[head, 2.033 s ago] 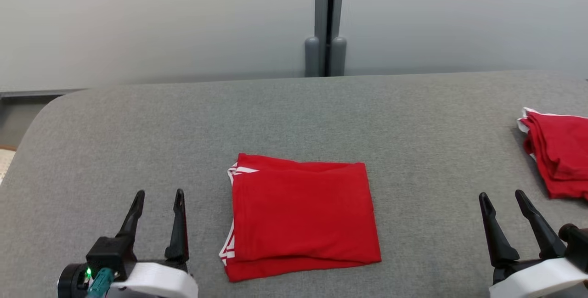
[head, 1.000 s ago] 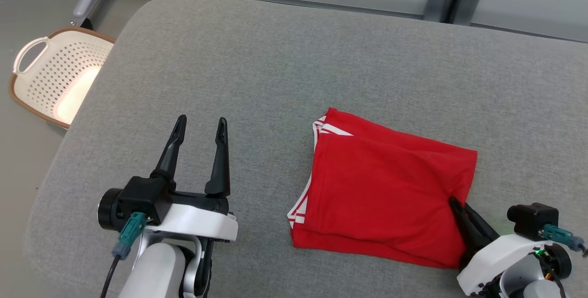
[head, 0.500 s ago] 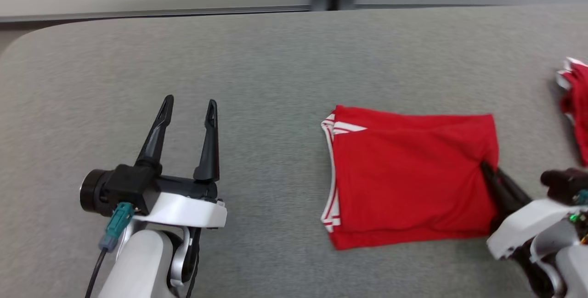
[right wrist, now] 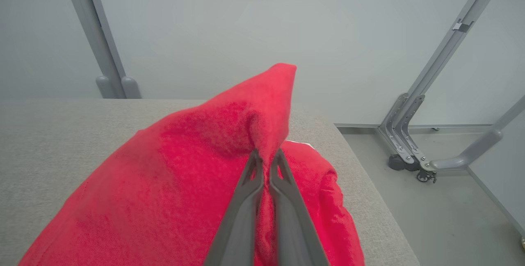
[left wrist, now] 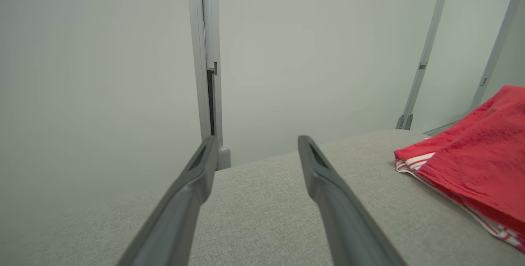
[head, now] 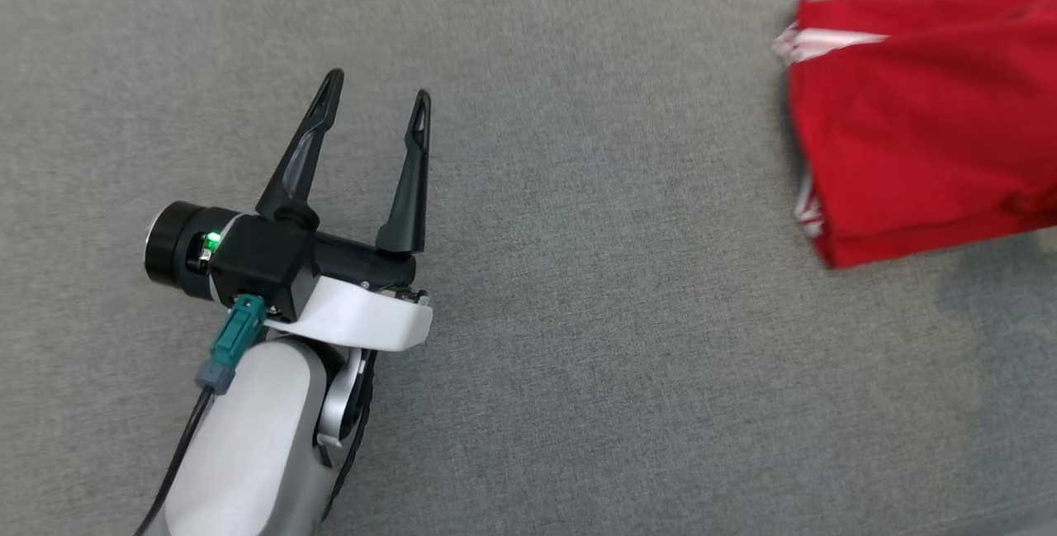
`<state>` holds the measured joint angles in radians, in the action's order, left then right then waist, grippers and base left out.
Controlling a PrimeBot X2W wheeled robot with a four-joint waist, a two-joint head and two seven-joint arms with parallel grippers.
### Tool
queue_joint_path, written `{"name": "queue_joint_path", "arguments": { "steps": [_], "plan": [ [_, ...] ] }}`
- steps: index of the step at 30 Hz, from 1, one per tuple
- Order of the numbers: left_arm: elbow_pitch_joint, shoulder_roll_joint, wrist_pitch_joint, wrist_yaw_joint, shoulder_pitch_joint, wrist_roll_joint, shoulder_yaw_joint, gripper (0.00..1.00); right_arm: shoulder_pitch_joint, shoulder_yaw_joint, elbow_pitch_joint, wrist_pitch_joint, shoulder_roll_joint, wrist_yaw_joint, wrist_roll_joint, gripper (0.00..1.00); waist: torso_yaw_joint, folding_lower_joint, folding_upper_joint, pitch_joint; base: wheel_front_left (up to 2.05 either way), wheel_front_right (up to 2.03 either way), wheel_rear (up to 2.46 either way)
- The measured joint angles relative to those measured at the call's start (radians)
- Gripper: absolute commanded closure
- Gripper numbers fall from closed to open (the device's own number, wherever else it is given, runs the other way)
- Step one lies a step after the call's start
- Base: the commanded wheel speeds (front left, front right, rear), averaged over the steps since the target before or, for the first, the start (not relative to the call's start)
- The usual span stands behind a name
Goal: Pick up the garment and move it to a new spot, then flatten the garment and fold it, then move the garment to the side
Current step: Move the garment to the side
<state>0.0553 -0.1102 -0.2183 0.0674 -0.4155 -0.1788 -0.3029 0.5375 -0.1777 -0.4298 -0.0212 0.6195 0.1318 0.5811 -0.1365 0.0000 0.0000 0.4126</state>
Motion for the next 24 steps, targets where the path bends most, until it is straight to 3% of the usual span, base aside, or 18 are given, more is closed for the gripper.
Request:
{"name": "queue_joint_path", "arguments": {
  "steps": [7,14,15,17,18,19,24],
  "plan": [
    [-0.044,-0.012,0.031,-0.006,-0.084,0.032,-0.023,0.0,0.111,0.025,-0.074,-0.041,0.127,0.0,0.077,1.0,-0.022,0.0,0.0,0.118,0.0,0.0,0.0],
    [-0.063,-0.021,0.052,-0.014,-0.156,0.059,-0.044,0.0,0.193,0.007,-0.215,-0.079,0.178,0.0,0.179,1.0,-0.017,0.0,0.0,0.229,0.0,0.0,0.0],
    [-0.064,-0.025,0.057,-0.015,-0.168,0.065,-0.048,0.0,0.209,-0.008,-0.261,-0.088,0.173,0.0,0.216,0.89,-0.014,0.0,0.0,0.253,0.0,0.0,0.0],
    [-0.063,-0.026,0.057,-0.015,-0.172,0.065,-0.051,0.0,0.215,-0.033,-0.299,-0.102,0.163,0.0,0.244,0.22,-0.011,0.0,0.0,0.268,0.0,0.0,0.0],
    [-0.063,-0.027,0.06,-0.015,-0.172,0.067,-0.053,0.0,0.217,-0.04,-0.311,-0.114,0.153,0.0,0.263,0.22,-0.01,0.0,0.0,0.272,0.0,0.0,0.0],
    [-0.063,-0.028,0.06,-0.015,-0.172,0.067,-0.054,0.0,0.22,-0.051,-0.326,-0.123,0.145,0.0,0.276,0.0,-0.012,0.0,0.0,0.272,0.0,0.0,0.0],
    [-0.058,-0.034,0.061,-0.01,-0.17,0.067,-0.052,0.0,0.217,-0.078,-0.364,-0.183,0.12,0.0,0.323,0.0,-0.024,0.0,0.0,0.258,0.0,0.0,0.0]
  ]
}}
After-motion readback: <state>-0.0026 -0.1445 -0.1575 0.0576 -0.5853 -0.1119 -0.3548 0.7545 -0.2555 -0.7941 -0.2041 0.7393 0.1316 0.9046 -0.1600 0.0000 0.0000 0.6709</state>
